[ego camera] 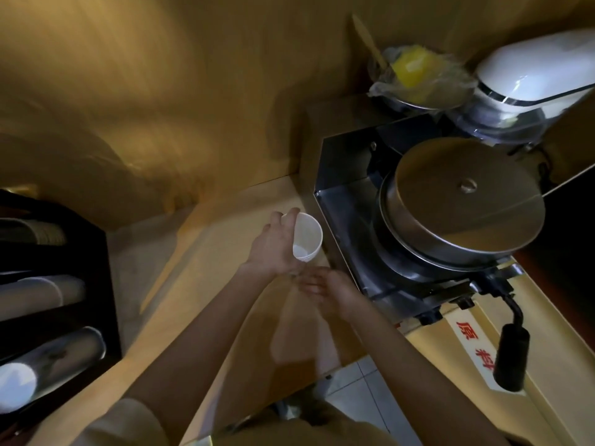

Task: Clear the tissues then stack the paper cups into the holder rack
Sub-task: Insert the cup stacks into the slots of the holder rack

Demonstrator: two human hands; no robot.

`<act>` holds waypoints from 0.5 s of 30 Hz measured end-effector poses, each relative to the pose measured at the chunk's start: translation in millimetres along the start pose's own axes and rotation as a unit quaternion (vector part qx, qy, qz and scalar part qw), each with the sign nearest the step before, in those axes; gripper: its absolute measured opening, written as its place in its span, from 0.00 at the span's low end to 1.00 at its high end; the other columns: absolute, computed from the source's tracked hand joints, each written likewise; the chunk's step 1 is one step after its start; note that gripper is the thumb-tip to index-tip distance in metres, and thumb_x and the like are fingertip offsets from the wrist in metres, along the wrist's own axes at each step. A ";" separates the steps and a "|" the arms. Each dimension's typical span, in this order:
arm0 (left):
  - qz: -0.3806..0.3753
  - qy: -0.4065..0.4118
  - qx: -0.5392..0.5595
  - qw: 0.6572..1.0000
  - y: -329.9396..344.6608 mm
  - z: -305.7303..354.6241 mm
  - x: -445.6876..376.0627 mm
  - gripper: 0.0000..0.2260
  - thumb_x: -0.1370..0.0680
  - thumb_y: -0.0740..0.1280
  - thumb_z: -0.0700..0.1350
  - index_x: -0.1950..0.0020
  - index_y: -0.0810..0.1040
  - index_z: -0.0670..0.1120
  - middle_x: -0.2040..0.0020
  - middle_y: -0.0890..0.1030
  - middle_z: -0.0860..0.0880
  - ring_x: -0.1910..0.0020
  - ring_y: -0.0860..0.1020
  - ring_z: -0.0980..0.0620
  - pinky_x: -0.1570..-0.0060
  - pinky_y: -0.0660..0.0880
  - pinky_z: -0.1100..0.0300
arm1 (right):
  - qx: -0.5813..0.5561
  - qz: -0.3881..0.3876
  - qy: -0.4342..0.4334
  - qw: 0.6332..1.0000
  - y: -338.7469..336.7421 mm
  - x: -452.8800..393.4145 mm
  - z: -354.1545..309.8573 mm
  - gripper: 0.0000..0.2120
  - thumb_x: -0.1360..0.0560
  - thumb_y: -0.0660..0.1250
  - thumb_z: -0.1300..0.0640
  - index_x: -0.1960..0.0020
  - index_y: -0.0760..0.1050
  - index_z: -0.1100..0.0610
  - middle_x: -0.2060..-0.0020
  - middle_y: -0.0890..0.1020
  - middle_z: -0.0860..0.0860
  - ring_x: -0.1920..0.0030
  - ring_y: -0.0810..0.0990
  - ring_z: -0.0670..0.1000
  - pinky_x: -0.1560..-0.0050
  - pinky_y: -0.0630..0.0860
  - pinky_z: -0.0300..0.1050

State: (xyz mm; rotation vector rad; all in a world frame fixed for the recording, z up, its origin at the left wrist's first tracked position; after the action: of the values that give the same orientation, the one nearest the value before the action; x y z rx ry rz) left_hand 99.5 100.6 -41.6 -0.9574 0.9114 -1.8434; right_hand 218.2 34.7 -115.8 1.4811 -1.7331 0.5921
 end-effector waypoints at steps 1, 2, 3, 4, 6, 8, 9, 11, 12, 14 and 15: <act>0.011 -0.002 0.013 1.000 -0.9 -0.8 2.1 0.46 0.39 0.77 0.48 0.28 0.54 0.48 0.35 0.64 0.41 0.40 0.71 0.37 0.47 0.75 0.44 | -0.039 -0.019 0.015 0.999 2.9 1.3 -2.5 0.14 0.22 0.56 0.54 0.56 0.77 0.61 0.64 0.85 0.56 0.60 0.83 0.52 0.59 0.77 0.40; 0.029 -0.005 0.028 0.999 -2.6 -1.5 5.5 0.46 0.38 0.77 0.48 0.27 0.55 0.48 0.34 0.64 0.41 0.39 0.71 0.38 0.46 0.75 0.45 | -0.077 -0.041 0.026 0.996 6.7 4.7 -6.9 0.20 0.22 0.54 0.49 0.53 0.77 0.63 0.59 0.85 0.58 0.53 0.83 0.55 0.49 0.76 0.46; 0.053 -0.008 0.049 0.997 -5.3 -2.2 9.8 0.45 0.38 0.76 0.48 0.27 0.55 0.48 0.33 0.64 0.41 0.38 0.70 0.38 0.45 0.74 0.45 | -0.109 -0.061 0.032 0.992 11.3 7.2 -10.9 0.25 0.22 0.52 0.44 0.52 0.76 0.65 0.56 0.84 0.60 0.48 0.81 0.58 0.42 0.74 0.50; 0.083 -0.013 0.073 0.994 -8.6 -2.1 15.4 0.45 0.38 0.77 0.48 0.27 0.55 0.47 0.33 0.63 0.41 0.37 0.69 0.39 0.44 0.74 0.46 | -0.131 -0.079 0.035 0.988 16.2 10.4 -15.2 0.28 0.23 0.51 0.41 0.51 0.76 0.65 0.56 0.84 0.61 0.47 0.80 0.59 0.40 0.72 0.53; 0.155 -0.019 0.115 0.981 -16.5 -1.4 29.8 0.45 0.38 0.77 0.48 0.27 0.56 0.47 0.34 0.64 0.42 0.36 0.68 0.41 0.43 0.73 0.49 | -0.157 -0.123 0.045 0.979 29.9 20.1 -25.4 0.32 0.25 0.52 0.35 0.48 0.76 0.64 0.57 0.85 0.60 0.48 0.80 0.58 0.44 0.73 0.54; 0.221 -0.022 0.156 0.963 -26.0 0.8 47.8 0.44 0.38 0.77 0.50 0.28 0.57 0.46 0.34 0.65 0.43 0.36 0.68 0.44 0.42 0.70 0.55 | -0.172 -0.179 0.057 0.967 47.8 35.1 -39.7 0.33 0.29 0.54 0.32 0.46 0.76 0.60 0.53 0.85 0.58 0.46 0.79 0.57 0.48 0.74 0.57; 0.249 -0.026 0.177 0.952 -31.6 1.0 57.0 0.44 0.39 0.77 0.49 0.29 0.58 0.45 0.34 0.65 0.42 0.35 0.68 0.45 0.41 0.68 0.58 | -0.173 -0.201 0.059 0.962 56.6 43.6 -47.2 0.34 0.30 0.54 0.30 0.45 0.77 0.58 0.51 0.84 0.57 0.45 0.78 0.57 0.49 0.73 0.56; 0.307 -0.041 0.199 0.930 -43.8 -2.9 73.4 0.43 0.40 0.78 0.48 0.30 0.59 0.41 0.34 0.65 0.41 0.35 0.67 0.45 0.40 0.65 0.60 | -0.164 -0.236 0.046 0.957 75.5 57.2 -58.8 0.33 0.32 0.56 0.30 0.45 0.78 0.56 0.51 0.84 0.56 0.46 0.78 0.56 0.50 0.74 0.54; 0.334 -0.049 0.200 0.920 -49.6 -6.8 81.4 0.44 0.40 0.78 0.48 0.31 0.60 0.41 0.35 0.66 0.41 0.35 0.68 0.46 0.40 0.65 0.61 | -0.153 -0.248 0.032 0.956 85.3 61.9 -62.3 0.32 0.34 0.59 0.31 0.47 0.80 0.55 0.53 0.85 0.55 0.47 0.79 0.55 0.49 0.75 0.52; 0.367 -0.068 0.215 0.902 -59.6 -18.0 96.5 0.45 0.42 0.79 0.51 0.32 0.59 0.43 0.39 0.66 0.47 0.38 0.68 0.51 0.41 0.67 0.61 | -0.131 -0.273 0.010 0.953 105.5 67.1 -64.7 0.28 0.38 0.64 0.34 0.54 0.84 0.56 0.55 0.86 0.54 0.49 0.81 0.54 0.47 0.75 0.50; 0.376 -0.079 0.232 0.894 -63.9 -24.9 104.3 0.46 0.43 0.79 0.53 0.33 0.59 0.45 0.41 0.65 0.51 0.40 0.67 0.54 0.42 0.67 0.62 | -0.115 -0.287 0.002 0.951 115.4 68.6 -65.0 0.27 0.39 0.66 0.35 0.56 0.85 0.57 0.56 0.86 0.54 0.50 0.82 0.53 0.46 0.76 0.48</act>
State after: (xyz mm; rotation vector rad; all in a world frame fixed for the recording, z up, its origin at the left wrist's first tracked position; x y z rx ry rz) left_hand 19.4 36.0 29.0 -0.3568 0.5746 -1.1995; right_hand 120.6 67.3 -7.8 1.7009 -1.2235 0.0826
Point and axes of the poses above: each hand's wrist, its own x-axis away from the middle knuckle, its own y-axis out of the palm, z = x × y, the point moved 2 cm from there along -x, towards the middle knuckle
